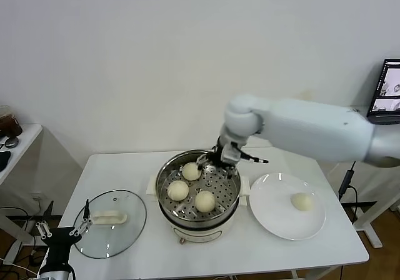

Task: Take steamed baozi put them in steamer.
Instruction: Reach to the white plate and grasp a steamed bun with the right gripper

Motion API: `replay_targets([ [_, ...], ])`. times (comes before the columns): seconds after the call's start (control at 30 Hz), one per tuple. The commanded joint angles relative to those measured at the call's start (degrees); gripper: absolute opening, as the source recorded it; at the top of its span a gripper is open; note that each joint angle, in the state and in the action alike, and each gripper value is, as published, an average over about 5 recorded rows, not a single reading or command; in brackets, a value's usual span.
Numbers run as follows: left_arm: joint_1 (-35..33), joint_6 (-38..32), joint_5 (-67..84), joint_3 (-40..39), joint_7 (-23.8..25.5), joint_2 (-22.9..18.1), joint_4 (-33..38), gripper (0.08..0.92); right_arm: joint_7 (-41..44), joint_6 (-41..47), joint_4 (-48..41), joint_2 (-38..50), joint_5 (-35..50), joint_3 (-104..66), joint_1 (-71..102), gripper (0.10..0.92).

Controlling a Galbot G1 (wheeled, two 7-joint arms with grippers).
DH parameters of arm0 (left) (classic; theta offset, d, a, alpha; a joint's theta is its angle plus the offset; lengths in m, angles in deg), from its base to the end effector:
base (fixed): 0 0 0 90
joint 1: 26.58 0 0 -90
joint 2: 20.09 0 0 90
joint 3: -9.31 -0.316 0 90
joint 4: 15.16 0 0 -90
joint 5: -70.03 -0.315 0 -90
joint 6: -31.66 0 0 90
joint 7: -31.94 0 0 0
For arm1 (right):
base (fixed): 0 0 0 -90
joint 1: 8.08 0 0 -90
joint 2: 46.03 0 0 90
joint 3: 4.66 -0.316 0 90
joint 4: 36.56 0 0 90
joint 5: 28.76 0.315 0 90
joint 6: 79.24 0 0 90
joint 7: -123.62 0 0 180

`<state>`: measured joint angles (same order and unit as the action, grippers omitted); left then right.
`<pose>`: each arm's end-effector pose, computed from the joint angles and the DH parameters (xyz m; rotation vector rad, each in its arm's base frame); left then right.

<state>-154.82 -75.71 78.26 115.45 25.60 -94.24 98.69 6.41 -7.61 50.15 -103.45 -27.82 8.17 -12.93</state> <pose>0.1186 0.1286 -0.2966 -0.2797 2.9915 0.3709 0.4509 0.0785 -0.0318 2.1014 -0.6544 2.2173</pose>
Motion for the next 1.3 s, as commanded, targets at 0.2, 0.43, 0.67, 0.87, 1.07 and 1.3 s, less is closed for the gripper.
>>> replay_targets([
  [0.2, 0.64, -0.03, 0.14, -0.78, 0.24, 1.19, -0.15, 0.823, 2.51, 37.11, 6.86, 29.53, 5.89, -3.31, 2.96, 0.823],
  [0.43, 0.93, -0.03, -0.13, -1.39, 0.35, 1.37, -0.35, 0.823, 2.68, 31.98, 2.09, 36.46, -4.3, -17.27, 22.25, 0.823],
  [0.67, 0.9, 0.02, -0.44, -1.59, 0.38, 1.34, -0.45, 0.823, 2.85, 27.96, -6.07, 36.48, -9.7, -32.12, 40.09, 0.823],
  [0.87, 0.52, -0.09, -0.84, -1.3, 0.36, 0.97, -0.56, 0.823, 2.28, 26.49, -10.99, 33.2, -13.01, -38.06, 46.19, 0.823],
  [1.07, 0.09, -0.12, -0.9, -0.88, 0.35, 0.77, -0.44, 0.823, 0.27, 24.52, -15.85, 27.94, -16.43, -40.87, 48.61, 0.823],
  [1.3, -0.02, -0.13, -1.11, -0.61, 0.34, 0.53, -0.54, 0.823, -1.44, 22.63, -20.33, 22.04, -17.48, -41.22, 48.36, 0.823],
])
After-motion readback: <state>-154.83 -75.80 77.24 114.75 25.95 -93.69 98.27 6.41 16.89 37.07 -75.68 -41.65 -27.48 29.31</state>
